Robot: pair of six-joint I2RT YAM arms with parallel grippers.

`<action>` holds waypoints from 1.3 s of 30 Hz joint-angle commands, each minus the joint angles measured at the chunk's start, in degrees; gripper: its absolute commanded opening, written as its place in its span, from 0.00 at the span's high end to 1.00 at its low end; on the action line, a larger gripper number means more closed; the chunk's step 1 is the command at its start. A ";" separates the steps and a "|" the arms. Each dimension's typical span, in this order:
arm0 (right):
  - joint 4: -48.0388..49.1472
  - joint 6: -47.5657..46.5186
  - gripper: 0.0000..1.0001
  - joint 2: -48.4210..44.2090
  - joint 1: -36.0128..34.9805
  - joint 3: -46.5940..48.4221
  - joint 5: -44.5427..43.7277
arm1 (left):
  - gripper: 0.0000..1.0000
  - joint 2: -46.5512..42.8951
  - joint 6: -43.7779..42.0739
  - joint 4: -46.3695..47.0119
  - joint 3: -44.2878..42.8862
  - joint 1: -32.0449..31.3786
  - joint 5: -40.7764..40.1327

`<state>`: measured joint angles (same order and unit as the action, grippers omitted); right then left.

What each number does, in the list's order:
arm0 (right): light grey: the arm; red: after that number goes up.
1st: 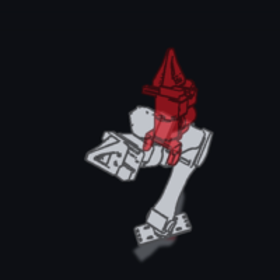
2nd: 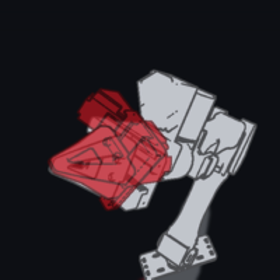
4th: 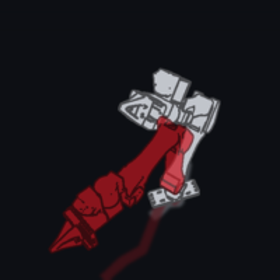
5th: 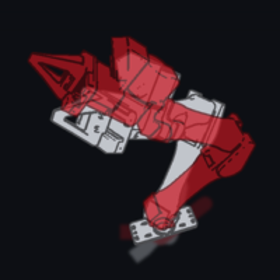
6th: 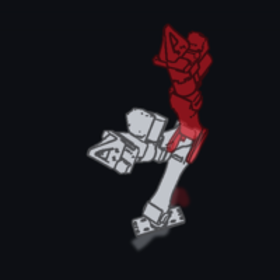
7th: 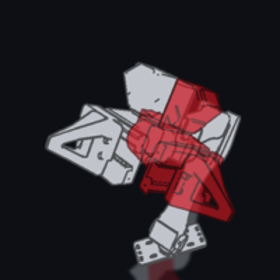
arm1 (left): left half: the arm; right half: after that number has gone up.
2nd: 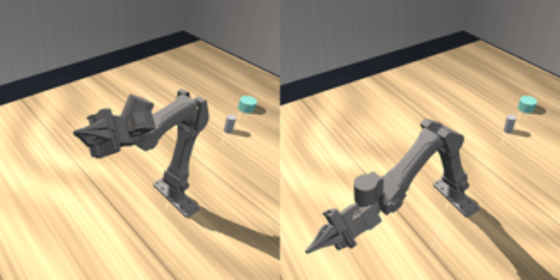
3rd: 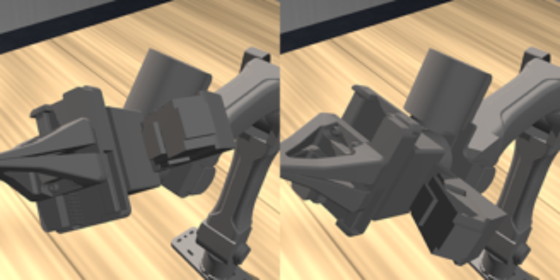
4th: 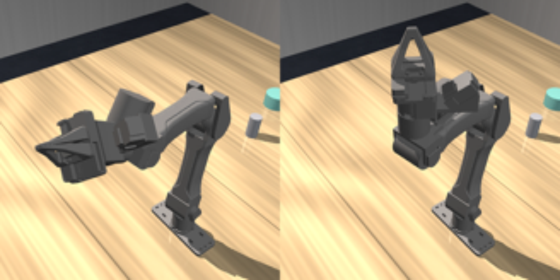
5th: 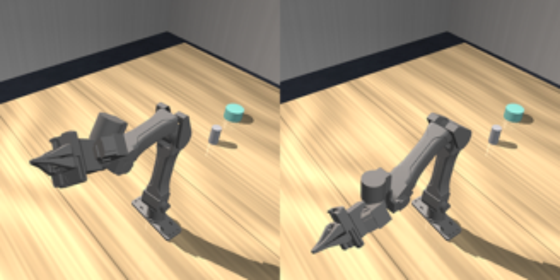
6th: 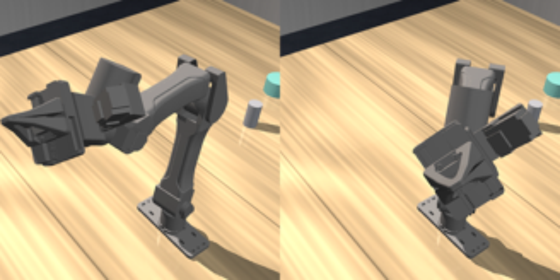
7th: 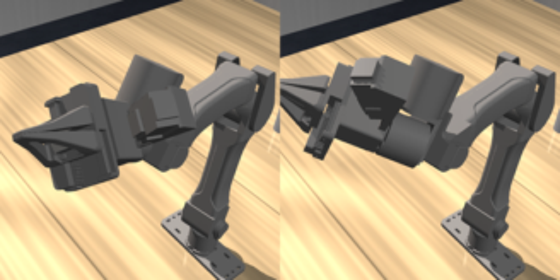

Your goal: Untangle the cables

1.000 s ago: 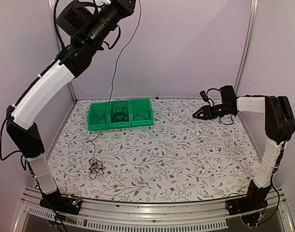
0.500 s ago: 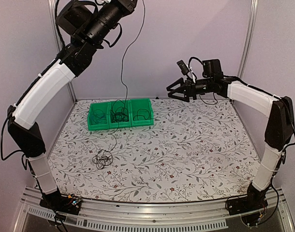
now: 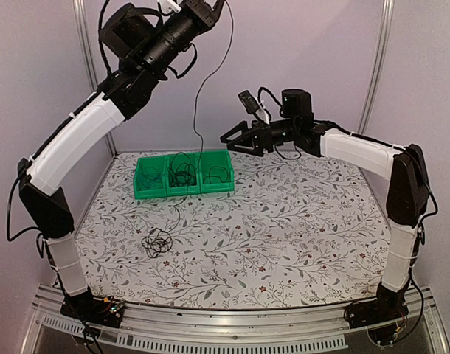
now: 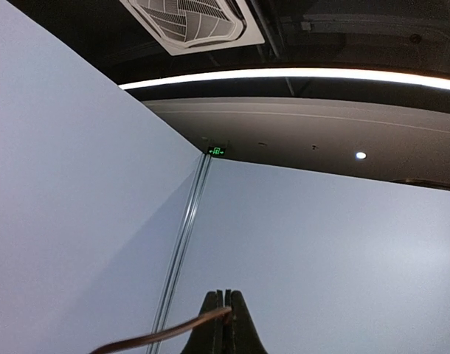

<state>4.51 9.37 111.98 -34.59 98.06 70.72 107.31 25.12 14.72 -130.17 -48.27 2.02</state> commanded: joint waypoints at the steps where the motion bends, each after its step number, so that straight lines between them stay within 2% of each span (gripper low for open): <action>1: 5.40 2.73 0.17 2.55 -2.42 2.04 0.58 | 1.00 1.17 3.60 2.55 2.35 -0.58 1.69; 4: 9.41 4.39 0.20 3.43 -3.63 0.77 -0.11 | 1.00 1.84 5.76 3.19 2.68 -0.66 2.53; 8: 11.48 5.58 0.29 4.09 -4.88 0.32 -1.20 | 1.00 2.67 6.63 3.07 2.28 -0.68 3.87; 9: 11.68 5.64 0.37 4.24 -5.06 0.23 -1.27 | 1.00 2.76 6.83 2.92 2.36 -0.76 4.05; 12: 11.41 5.88 0.93 4.23 -5.10 0.18 -1.82 | 1.00 2.59 6.22 2.28 2.74 -0.69 4.22; 13: 10.63 5.80 1.00 3.97 -4.90 0.20 -2.09 | 1.00 2.42 5.77 1.87 2.92 -0.60 4.05; 17: 8.18 6.01 1.00 1.67 -1.90 -0.84 -0.60 | 0.99 0.41 2.41 -3.55 5.85 1.33 0.83; 19: 7.42 6.30 1.00 -0.62 -0.05 -2.77 0.70 | 0.80 -0.78 2.58 -11.91 8.89 4.44 -1.09; 21: 5.39 6.00 1.00 -3.96 1.89 -4.05 2.22 | 0.60 -1.89 6.77 -20.83 13.54 8.91 -1.25; 23: 2.81 5.89 1.00 -6.29 3.73 -4.57 4.59 | 0.51 -3.96 9.12 -24.40 22.84 13.51 1.96; 25: 0.78 6.98 1.00 -7.67 5.63 -5.09 5.73 | 0.48 -8.01 7.94 -21.48 33.45 15.00 2.56; 28: -0.08 8.99 1.00 -9.06 8.60 -6.82 4.80 | 0.40 -15.88 4.45 -8.75 49.24 13.25 2.01; 31: 0.09 12.35 1.00 -8.25 11.16 -8.03 4.27 | 0.31 -20.68 5.63 -4.04 59.10 12.75 2.98; 34: 0.65 15.32 1.00 -7.08 12.77 -9.34 3.29 | 0.28 -23.29 2.31 -1.56 64.01 10.46 5.61; 39: 0.72 17.05 1.00 -6.87 14.01 -10.58 2.83 | 0.30 -17.38 -10.80 -6.71 58.62 3.49 10.01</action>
<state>5.98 23.46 104.36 -21.17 88.42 73.97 86.61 25.82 6.35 -67.07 -40.05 7.25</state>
